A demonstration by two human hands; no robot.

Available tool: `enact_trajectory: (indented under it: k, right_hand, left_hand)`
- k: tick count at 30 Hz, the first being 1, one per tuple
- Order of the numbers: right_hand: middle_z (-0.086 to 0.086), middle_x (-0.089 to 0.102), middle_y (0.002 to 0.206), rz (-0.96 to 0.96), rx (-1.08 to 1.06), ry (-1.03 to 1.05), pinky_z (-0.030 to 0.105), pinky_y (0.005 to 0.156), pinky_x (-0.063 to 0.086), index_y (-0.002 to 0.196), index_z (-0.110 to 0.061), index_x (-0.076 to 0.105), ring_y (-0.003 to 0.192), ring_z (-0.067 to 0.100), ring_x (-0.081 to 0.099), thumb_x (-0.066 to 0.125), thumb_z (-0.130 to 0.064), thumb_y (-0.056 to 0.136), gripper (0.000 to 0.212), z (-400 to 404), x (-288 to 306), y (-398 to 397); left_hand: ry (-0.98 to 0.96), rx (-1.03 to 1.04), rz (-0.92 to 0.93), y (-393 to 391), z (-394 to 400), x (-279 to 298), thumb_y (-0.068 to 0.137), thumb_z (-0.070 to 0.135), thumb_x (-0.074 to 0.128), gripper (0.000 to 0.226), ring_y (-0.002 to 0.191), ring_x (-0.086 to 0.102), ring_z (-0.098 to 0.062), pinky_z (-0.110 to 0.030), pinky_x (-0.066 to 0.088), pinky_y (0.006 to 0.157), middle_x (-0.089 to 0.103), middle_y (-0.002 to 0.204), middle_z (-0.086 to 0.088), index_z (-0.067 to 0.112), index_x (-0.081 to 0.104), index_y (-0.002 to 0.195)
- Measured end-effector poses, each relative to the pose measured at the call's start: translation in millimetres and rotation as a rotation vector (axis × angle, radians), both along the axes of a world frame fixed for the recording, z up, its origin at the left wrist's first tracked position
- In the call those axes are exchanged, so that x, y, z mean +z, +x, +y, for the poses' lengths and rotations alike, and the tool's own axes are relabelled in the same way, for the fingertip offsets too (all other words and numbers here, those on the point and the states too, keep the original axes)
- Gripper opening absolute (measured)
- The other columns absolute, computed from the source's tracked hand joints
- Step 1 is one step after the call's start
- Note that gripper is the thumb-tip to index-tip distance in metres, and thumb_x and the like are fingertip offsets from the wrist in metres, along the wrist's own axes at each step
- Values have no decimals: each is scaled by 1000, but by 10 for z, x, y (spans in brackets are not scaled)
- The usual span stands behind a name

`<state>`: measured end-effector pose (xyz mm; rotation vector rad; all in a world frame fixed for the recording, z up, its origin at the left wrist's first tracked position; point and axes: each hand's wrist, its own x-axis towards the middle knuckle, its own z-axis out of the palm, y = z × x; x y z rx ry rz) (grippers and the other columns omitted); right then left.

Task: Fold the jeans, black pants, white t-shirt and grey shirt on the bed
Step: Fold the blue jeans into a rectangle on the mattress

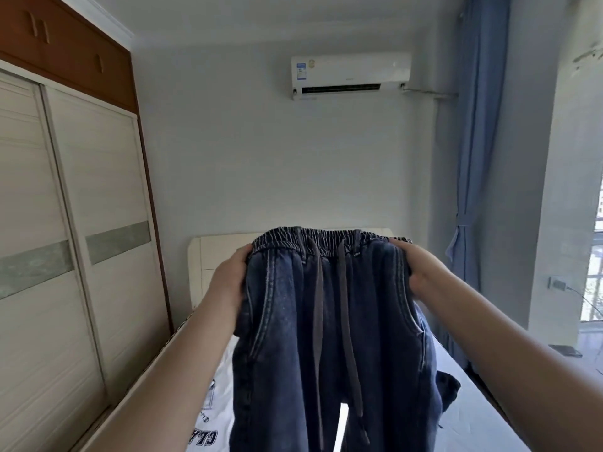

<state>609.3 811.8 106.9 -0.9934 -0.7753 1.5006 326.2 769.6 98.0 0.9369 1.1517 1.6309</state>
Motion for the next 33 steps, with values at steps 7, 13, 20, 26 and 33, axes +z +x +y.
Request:
enact_trajectory:
  k: [7,13,20,26,33]
  right_hand:
    - [9,76,86,-10,-168,374,42,67,61,101,-9,69,78,26,74,69,-32,90,26,-253,-105,-330]
    - [-8,74,82,-473,-304,628,43,82,58,86,-32,69,79,12,71,60,-54,89,25,-587,-105,-537]
    - [-4,72,112,-258,129,605,37,99,48,118,-29,67,109,13,66,21,-60,100,59,-759,-208,-783]
    - [18,57,135,-21,383,566,48,113,35,138,-10,51,129,29,52,27,-40,102,53,-796,-297,-831]
    - [-11,65,115,-328,274,619,25,97,46,124,-21,57,109,6,58,23,-30,106,39,-756,-486,-678]
  left_hand:
    - [289,199,216,503,-106,25,97,42,49,34,90,67,-28,-42,53,78,69,94,-13,12,64,95]
    - [463,286,730,646,-217,19,96,52,47,28,67,55,10,-6,39,59,60,71,11,29,55,84]
    - [437,289,785,742,-235,-7,98,44,50,28,73,58,10,-6,39,61,64,77,15,21,65,93]
    - [279,43,606,765,-328,-35,78,85,27,71,90,65,-10,-30,48,76,70,91,9,29,67,95]
    - [290,166,588,588,-211,-117,80,42,75,24,84,69,-7,-22,53,74,74,87,10,24,69,94]
